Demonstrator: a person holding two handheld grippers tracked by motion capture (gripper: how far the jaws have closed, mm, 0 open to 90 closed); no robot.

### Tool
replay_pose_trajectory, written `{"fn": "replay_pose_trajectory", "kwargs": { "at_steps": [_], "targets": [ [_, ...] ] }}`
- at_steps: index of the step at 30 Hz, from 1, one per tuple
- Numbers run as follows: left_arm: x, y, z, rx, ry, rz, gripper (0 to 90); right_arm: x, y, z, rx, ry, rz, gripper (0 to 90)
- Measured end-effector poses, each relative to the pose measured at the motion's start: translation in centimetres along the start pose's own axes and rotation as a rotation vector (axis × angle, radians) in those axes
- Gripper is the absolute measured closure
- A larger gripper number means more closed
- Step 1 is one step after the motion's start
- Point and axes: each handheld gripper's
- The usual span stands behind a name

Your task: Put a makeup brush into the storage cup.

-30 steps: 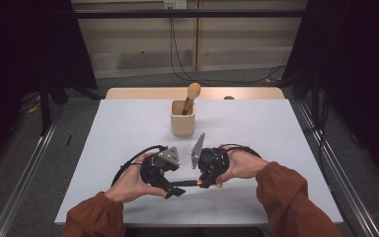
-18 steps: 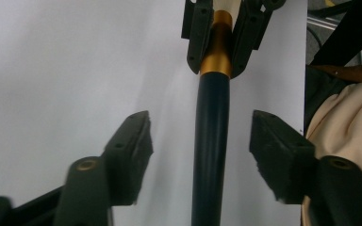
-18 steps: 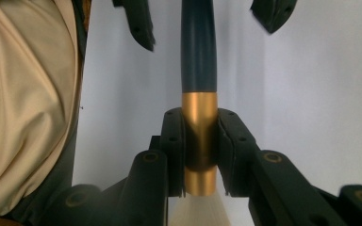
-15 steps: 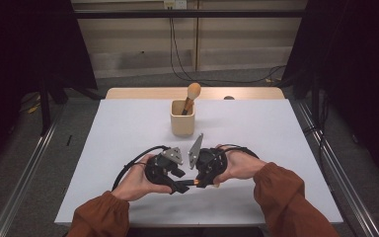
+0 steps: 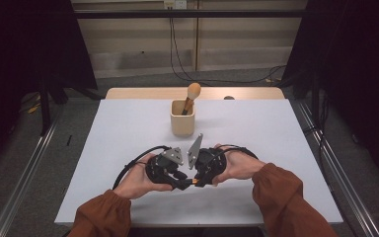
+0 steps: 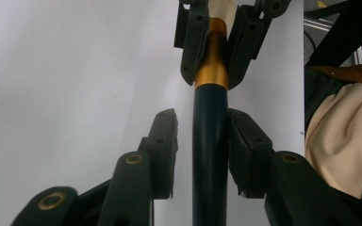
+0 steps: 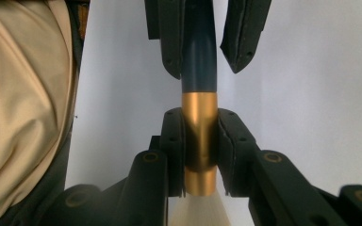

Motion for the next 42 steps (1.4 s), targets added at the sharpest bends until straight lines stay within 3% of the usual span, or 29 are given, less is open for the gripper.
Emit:
{"fn": "replay_pose_trajectory", "kwargs": {
  "at_steps": [17,22,25,31,36,42],
  "targets": [
    [0.23,-0.05,-0.26,0.021,0.038,0.011,73.5,-0.01,-0.03,-0.19,-0.011,0.009,0.018,74.6],
    [-0.08,-0.06,-0.44,0.017,-0.002,-0.025,74.3,-0.06,0.01,-0.35,-0.009,0.006,0.013,74.4],
    [-0.20,-0.20,-0.40,0.034,-0.001,-0.038,74.6,-0.06,0.11,-0.29,-0.007,0.008,0.014,74.2],
    [-0.31,-0.18,-0.41,0.013,0.003,-0.032,74.7,-0.04,0.25,-0.10,-0.017,0.008,0.020,73.4],
    [-0.06,-0.09,-0.15,0.008,-0.004,-0.022,74.8,-0.09,0.33,-0.07,-0.030,0.010,0.028,65.2],
    [0.18,0.26,0.08,-0.014,-0.015,-0.002,74.8,-0.39,0.57,0.00,-0.050,0.027,0.004,46.6]
  ]
}}
Point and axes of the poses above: each handheld gripper's, and its own axes: z roughly backward along the jaws, y roughly out of its underside, x roughly to its left, and after that the axes turned 7 degrees about -x, right-handed
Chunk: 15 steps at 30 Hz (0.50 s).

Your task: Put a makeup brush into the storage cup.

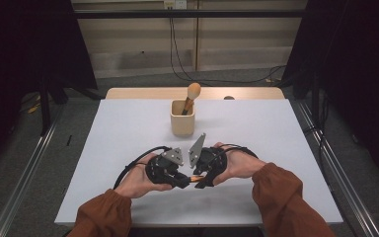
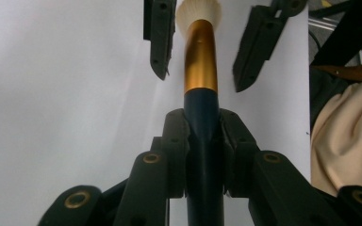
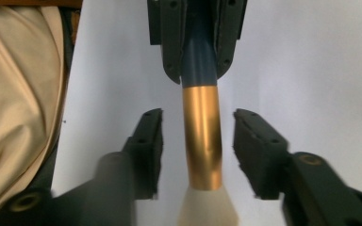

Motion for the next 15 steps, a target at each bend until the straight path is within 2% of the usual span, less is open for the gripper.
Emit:
{"fn": "replay_pose_trajectory", "kwargs": {
  "at_steps": [3,10,11,15],
  "targets": [
    [0.2,0.3,0.2,-0.007,-0.003,0.016,74.8,-0.1,0.2,0.3,-0.020,0.035,-0.018,34.3],
    [0.6,0.7,1.1,-0.074,-0.025,0.051,74.8,-0.3,1.2,1.2,-0.073,0.093,-0.076,16.2],
    [0.7,0.8,1.2,-0.072,-0.028,0.053,74.8,-0.4,1.4,1.3,-0.080,0.097,-0.086,15.5],
    [1.0,1.2,1.5,-0.115,-0.021,0.085,74.8,-0.5,1.8,1.9,-0.095,0.108,-0.114,13.0]
  ]
}}
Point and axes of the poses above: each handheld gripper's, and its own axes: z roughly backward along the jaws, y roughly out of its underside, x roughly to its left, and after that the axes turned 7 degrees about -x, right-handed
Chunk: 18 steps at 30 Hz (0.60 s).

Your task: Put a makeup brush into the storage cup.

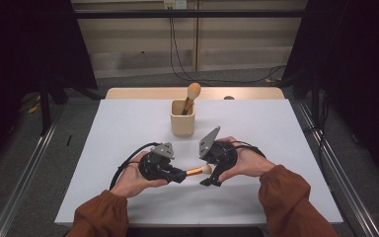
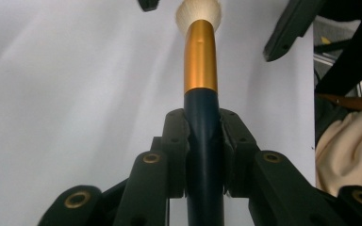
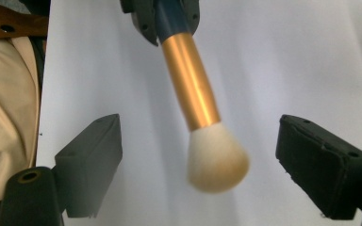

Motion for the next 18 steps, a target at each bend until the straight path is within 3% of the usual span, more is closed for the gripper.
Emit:
{"fn": "replay_pose_trajectory", "kwargs": {
  "at_steps": [6,10,11,14,18],
  "targets": [
    [0.2,0.7,0.5,-0.044,0.000,0.016,74.8,-0.3,0.6,0.4,-0.034,0.031,-0.046,10.9],
    [0.3,1.0,0.9,-0.098,0.000,0.039,74.8,-0.4,1.6,0.6,-0.045,0.043,-0.088,9.3],
    [0.4,1.2,1.0,-0.108,-0.025,0.044,74.8,-0.4,1.8,0.7,-0.052,0.044,-0.100,9.1],
    [0.9,1.7,1.3,-0.163,-0.019,0.069,74.8,-0.5,2.4,1.1,-0.080,0.059,-0.138,9.3],
    [1.1,2.1,1.5,-0.220,-0.028,0.075,74.8,-0.5,2.8,1.9,-0.144,0.076,-0.173,7.4]
  ]
}}
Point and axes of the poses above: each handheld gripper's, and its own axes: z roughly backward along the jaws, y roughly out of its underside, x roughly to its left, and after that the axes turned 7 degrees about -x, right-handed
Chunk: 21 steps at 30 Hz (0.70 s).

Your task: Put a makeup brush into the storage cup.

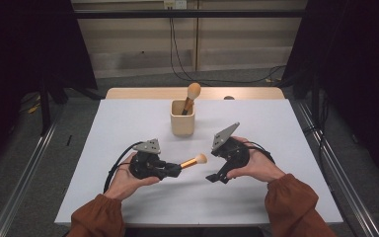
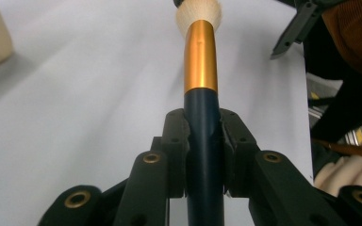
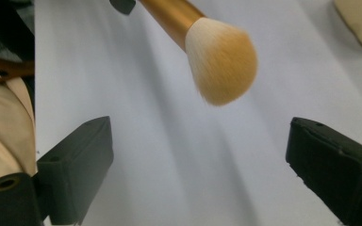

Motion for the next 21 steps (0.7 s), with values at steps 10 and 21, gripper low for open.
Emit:
{"fn": "replay_pose_trajectory", "kwargs": {
  "at_steps": [10,21],
  "targets": [
    [-0.4,0.4,0.1,-0.100,0.000,-0.013,74.7,0.4,1.6,0.3,-0.076,0.014,-0.062,4.5],
    [-0.6,0.6,0.6,-0.201,-0.010,-0.003,74.6,0.9,3.2,1.0,-0.200,-0.027,-0.113,2.9]
  ]
}}
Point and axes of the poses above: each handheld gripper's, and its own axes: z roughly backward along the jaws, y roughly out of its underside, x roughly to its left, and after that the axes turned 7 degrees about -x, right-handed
